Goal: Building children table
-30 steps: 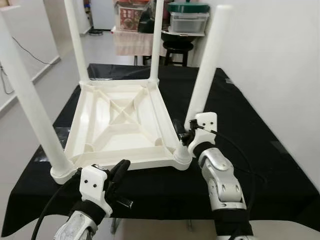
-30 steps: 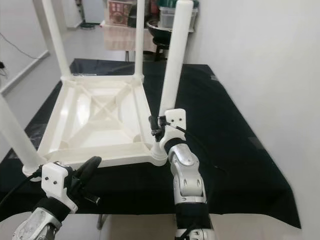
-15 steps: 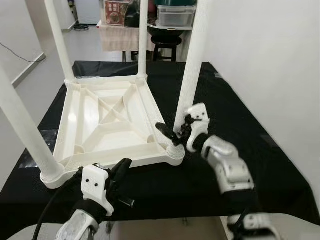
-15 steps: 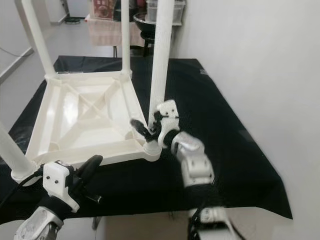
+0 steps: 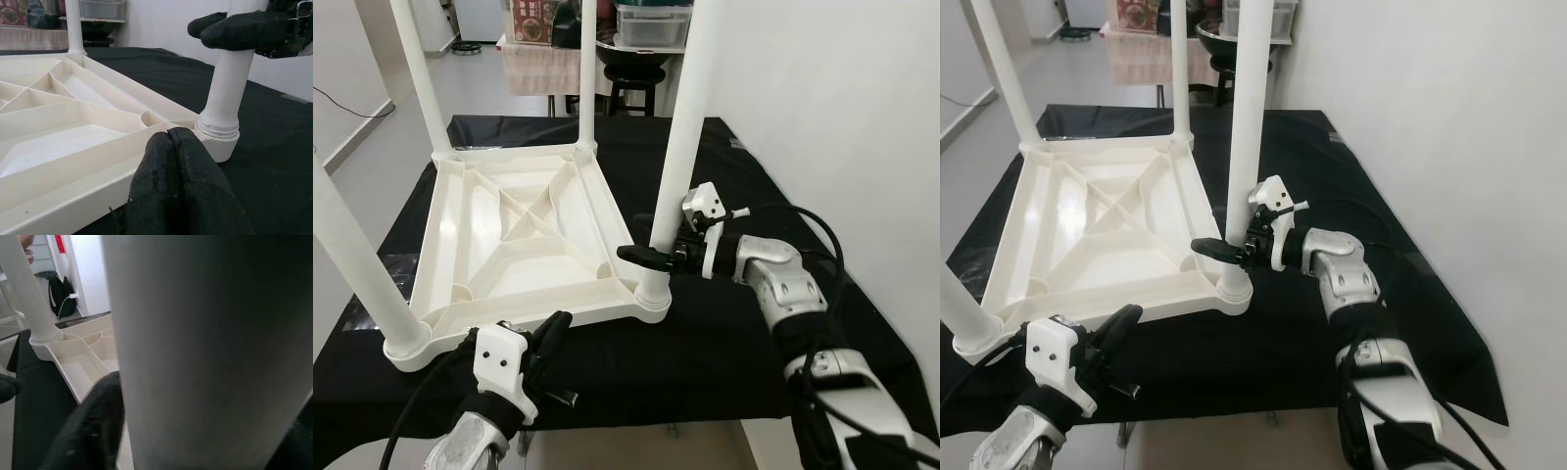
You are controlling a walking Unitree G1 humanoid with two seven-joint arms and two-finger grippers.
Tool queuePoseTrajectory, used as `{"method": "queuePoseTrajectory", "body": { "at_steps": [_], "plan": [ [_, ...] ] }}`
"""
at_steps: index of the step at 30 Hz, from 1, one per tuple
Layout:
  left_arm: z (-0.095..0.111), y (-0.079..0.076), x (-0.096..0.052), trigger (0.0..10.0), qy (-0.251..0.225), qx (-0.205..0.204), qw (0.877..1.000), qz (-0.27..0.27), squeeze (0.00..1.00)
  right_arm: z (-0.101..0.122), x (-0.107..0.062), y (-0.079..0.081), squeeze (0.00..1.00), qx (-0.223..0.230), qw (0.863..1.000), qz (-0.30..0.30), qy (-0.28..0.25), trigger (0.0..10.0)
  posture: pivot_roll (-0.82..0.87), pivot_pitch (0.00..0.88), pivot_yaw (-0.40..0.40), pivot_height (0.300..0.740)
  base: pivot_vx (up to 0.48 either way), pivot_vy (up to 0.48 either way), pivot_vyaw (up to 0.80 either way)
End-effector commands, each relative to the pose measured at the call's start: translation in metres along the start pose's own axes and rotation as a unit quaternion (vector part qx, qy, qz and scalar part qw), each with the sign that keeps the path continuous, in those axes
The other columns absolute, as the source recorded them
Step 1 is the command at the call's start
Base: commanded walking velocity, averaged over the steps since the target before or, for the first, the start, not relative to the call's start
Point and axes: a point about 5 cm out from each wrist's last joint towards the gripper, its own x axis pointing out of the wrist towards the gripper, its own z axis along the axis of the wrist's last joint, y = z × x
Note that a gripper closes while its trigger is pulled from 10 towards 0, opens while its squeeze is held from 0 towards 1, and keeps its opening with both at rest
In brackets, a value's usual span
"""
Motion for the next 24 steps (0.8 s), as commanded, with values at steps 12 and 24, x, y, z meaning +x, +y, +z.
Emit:
{"method": "queuePoseTrajectory", "body": {
  "at_steps": [12, 24],
  "plan": [
    [0.001, -0.003, -0.002, 10.0, 0.001, 0.0, 1.0, 0.0, 0.0, -0.007, 0.0, 0.0, 0.0, -0.002, 0.999, 0.037, 0.003, 0.0, 0.13, 0.04, -0.097, 0.74, 0.0, 0.0, 0.0],
    [0.001, 0.0, -0.003, 10.0, 0.002, 0.0, 1.0, -0.001, 0.0, -0.066, 0.011, 0.055, 0.0, 0.093, 0.928, -0.358, 0.046, 0.0, 0.12, 0.048, -0.1, 0.74, 0.0, 0.0, 0.0]
  ]
}}
